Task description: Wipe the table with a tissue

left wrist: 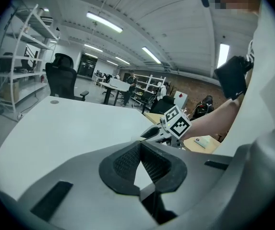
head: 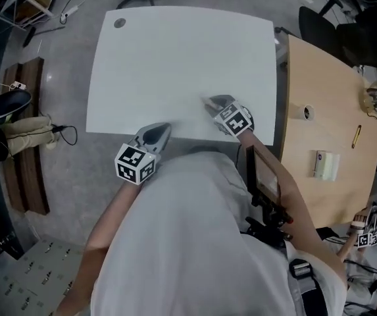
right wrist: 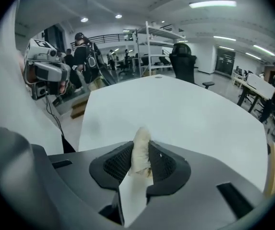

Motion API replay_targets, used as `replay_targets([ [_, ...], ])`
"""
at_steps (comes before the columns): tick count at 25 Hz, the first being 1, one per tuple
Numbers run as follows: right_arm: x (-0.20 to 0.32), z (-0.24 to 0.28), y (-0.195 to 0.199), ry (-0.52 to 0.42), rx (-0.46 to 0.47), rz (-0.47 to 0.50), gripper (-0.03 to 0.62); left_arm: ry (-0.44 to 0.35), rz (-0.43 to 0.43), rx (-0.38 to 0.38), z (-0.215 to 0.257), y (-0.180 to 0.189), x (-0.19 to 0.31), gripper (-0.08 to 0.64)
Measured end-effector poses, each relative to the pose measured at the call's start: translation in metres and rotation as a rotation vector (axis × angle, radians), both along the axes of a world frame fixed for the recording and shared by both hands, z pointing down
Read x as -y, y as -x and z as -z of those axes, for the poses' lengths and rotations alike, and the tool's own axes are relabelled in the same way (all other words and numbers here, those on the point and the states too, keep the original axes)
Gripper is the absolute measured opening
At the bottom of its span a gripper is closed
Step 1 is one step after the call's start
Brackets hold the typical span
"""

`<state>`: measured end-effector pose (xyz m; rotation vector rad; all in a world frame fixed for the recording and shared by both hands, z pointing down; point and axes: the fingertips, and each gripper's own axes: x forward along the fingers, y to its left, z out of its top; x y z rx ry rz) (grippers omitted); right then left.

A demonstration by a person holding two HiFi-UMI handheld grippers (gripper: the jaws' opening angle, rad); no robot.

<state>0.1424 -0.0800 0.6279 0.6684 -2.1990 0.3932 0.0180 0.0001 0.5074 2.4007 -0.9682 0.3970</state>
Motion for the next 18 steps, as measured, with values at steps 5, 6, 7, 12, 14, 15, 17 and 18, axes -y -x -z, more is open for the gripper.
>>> replay_targets([
  [5, 0.022, -0.019, 0.023, 0.121, -0.016, 0.1, 0.097, 0.06, 0.098, 0.011, -0.012, 0.022, 0.004, 0.005],
  [6, 0.022, -0.022, 0.023, 0.14, -0.017, 0.131, 0.097, 0.07, 0.106, 0.012, -0.014, 0.023, 0.004, 0.005],
  [7, 0.021, -0.023, 0.023, 0.158, -0.012, 0.16, 0.097, 0.079, 0.111, 0.013, -0.016, 0.023, 0.006, 0.005],
  [12, 0.038, -0.019, 0.009, 0.203, 0.063, 0.137, 0.097, 0.09, 0.111, 0.003, -0.015, 0.017, 0.023, 0.005],
  [14, 0.052, -0.018, -0.007, 0.217, 0.108, 0.053, 0.097, 0.089, 0.103, -0.001, -0.013, 0.013, 0.03, 0.005],
  [15, 0.06, -0.017, -0.015, 0.221, 0.128, 0.005, 0.097, 0.089, 0.098, -0.001, -0.012, 0.011, 0.032, 0.005],
  [17, 0.074, -0.016, -0.034, 0.224, 0.155, -0.085, 0.097, 0.091, 0.089, 0.001, -0.012, 0.011, 0.035, 0.005],
  [18, 0.081, -0.016, -0.045, 0.22, 0.159, -0.126, 0.097, 0.092, 0.085, 0.003, -0.012, 0.01, 0.036, 0.005],
])
